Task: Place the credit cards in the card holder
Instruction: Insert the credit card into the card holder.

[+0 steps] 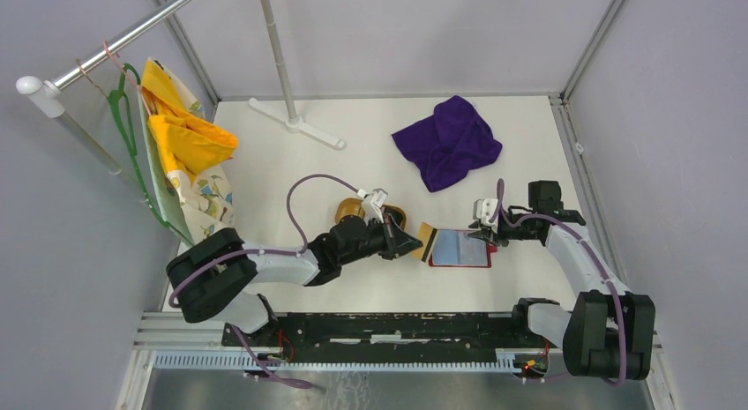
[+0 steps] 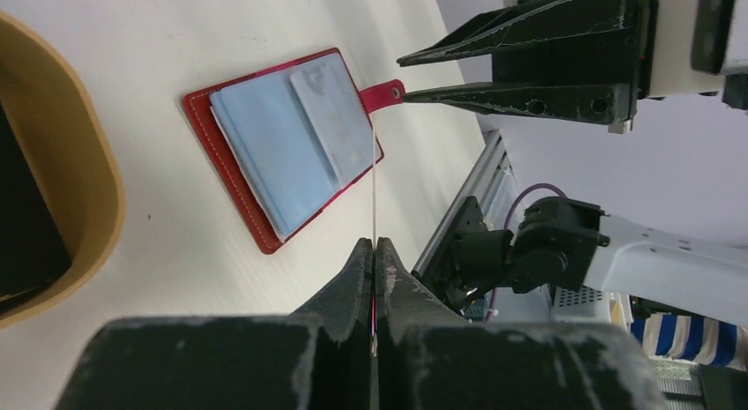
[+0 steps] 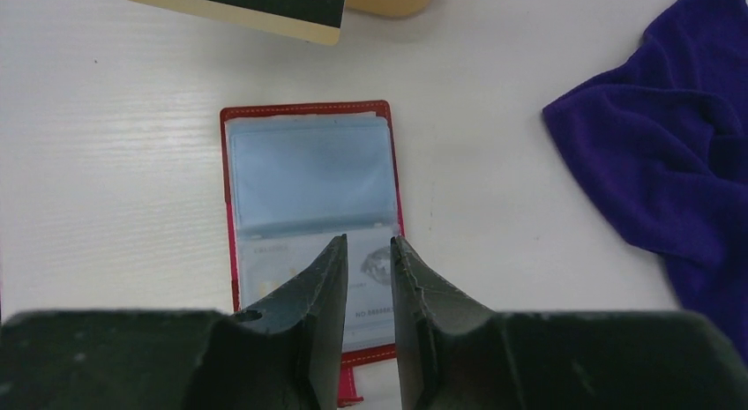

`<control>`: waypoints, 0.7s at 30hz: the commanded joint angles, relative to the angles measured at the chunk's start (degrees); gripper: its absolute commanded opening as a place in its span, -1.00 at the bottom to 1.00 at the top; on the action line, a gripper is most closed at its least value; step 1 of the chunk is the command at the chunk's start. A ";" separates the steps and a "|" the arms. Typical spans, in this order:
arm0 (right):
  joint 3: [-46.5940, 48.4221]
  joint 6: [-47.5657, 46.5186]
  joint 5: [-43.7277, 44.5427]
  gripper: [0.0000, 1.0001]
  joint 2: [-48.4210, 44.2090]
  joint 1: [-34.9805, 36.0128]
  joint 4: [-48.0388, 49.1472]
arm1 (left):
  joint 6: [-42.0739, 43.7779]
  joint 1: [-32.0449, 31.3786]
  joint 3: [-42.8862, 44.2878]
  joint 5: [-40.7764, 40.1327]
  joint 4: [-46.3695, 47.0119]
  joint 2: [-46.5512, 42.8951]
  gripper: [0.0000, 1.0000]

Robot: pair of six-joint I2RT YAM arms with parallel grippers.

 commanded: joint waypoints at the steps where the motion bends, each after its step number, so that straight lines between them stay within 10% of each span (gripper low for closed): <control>1: -1.92 0.41 6.62 -0.40 -1.72 0.23 4.43 | -3.12 -3.51 3.86 -7.51 6.95 4.35 -0.96; 21: -3.82 -2.68 20.45 -0.43 6.20 6.90 2.93 | -7.75 -8.84 13.96 -15.87 11.28 25.28 -0.96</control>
